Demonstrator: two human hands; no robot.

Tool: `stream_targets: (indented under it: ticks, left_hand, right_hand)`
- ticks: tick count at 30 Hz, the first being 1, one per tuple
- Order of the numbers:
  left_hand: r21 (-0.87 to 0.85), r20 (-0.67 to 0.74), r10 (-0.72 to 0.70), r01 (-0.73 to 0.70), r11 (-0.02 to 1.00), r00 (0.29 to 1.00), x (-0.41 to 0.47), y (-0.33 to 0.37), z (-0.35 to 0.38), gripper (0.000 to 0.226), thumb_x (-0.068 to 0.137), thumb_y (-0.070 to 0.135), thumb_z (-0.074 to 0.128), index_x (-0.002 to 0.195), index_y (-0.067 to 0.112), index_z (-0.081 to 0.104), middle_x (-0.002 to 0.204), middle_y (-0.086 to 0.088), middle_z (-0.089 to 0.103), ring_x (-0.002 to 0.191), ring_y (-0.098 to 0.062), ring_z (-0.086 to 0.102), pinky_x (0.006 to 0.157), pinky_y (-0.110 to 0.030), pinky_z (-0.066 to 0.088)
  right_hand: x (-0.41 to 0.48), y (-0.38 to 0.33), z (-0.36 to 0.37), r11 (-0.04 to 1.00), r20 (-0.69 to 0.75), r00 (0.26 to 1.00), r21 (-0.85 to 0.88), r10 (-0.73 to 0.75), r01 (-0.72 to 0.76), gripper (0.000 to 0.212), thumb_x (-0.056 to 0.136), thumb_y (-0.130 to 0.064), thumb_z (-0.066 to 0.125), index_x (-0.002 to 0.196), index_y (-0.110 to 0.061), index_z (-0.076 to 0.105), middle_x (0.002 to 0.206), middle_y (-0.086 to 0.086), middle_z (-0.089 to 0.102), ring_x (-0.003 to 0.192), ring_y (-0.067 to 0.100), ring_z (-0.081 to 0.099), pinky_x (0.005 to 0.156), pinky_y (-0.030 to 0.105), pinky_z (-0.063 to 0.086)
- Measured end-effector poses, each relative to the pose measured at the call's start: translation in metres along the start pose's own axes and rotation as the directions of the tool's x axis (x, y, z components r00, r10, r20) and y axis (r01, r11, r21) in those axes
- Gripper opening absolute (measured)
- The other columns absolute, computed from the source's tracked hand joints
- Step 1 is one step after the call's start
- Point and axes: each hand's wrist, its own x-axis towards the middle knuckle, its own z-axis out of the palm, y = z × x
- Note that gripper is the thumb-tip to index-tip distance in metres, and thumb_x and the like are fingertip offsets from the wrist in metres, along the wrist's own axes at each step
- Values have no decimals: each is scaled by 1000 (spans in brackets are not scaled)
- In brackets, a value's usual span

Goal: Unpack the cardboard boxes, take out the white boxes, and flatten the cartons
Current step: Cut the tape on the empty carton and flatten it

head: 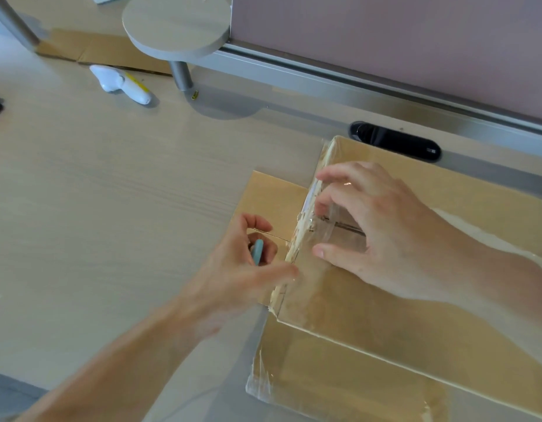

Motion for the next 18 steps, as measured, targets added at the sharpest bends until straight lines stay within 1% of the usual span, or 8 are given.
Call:
stream_targets:
  ticks: [2,4,6,9,13,14,16,18]
  left_hand:
    - [-79,43,-43,46,996,998,2,8,-7,64,58,14,71,118,21,51,78,-1,48,66,-15,39,63,-36,34]
    - [-94,54,-62,67,993,997,3,18,-12,65,57,9,64,120,18,52,78,0,50,63,-12,41,58,-26,36]
    - [24,34,-87,87,996,996,5,23,-14,64,59,8,63,121,21,53,76,3,55,63,-13,44,64,-29,38]
    - [213,46,-107,95,972,993,5,24,-14,47,87,2,57,125,27,49,77,7,64,65,-16,51,70,-38,44]
    - [409,130,-21,-35,912,991,0,27,-9,38,101,13,38,134,30,30,74,4,71,44,-9,53,50,-21,43]
    - [511,125,28,-89,855,992,-1,27,-8,38,101,17,39,135,29,27,75,3,72,45,-7,54,49,-21,42]
    - [622,107,115,-157,767,988,-2,28,-6,40,99,22,49,133,27,28,78,0,73,60,-5,60,59,-25,48]
    - [575,98,100,-139,807,990,-3,30,-6,41,96,19,62,124,29,34,77,2,72,56,-6,64,52,-23,50]
  right_hand:
    - [6,-3,-2,999,41,999,-43,7,-6,39,79,-70,60,100,-39,52,146,-17,40,143,6,25,123,40,18]
    - [14,-6,-5,998,86,996,-54,28,-24,39,74,-72,65,91,-40,52,142,-19,41,142,5,24,125,42,14]
    - [17,-8,-7,998,98,994,-26,52,-49,39,71,-70,74,86,-39,54,140,-21,42,140,3,26,125,42,14]
    - [13,-10,-7,997,81,994,19,72,-74,38,70,-66,78,83,-39,54,139,-21,44,137,2,29,124,40,15]
    - [15,-9,-7,996,90,994,-73,55,-49,38,69,-76,67,81,-42,56,143,-22,44,142,3,27,128,44,7]
    - [17,-8,-8,994,95,994,-100,48,-39,40,68,-79,64,79,-42,56,144,-22,45,143,4,27,128,44,5]
    - [20,-6,-8,990,105,994,-136,36,-22,42,66,-82,62,74,-42,55,144,-21,47,143,6,29,128,45,3]
    - [22,-3,-8,988,116,993,-153,24,-6,43,65,-84,62,72,-43,52,143,-23,48,143,5,30,127,46,2]
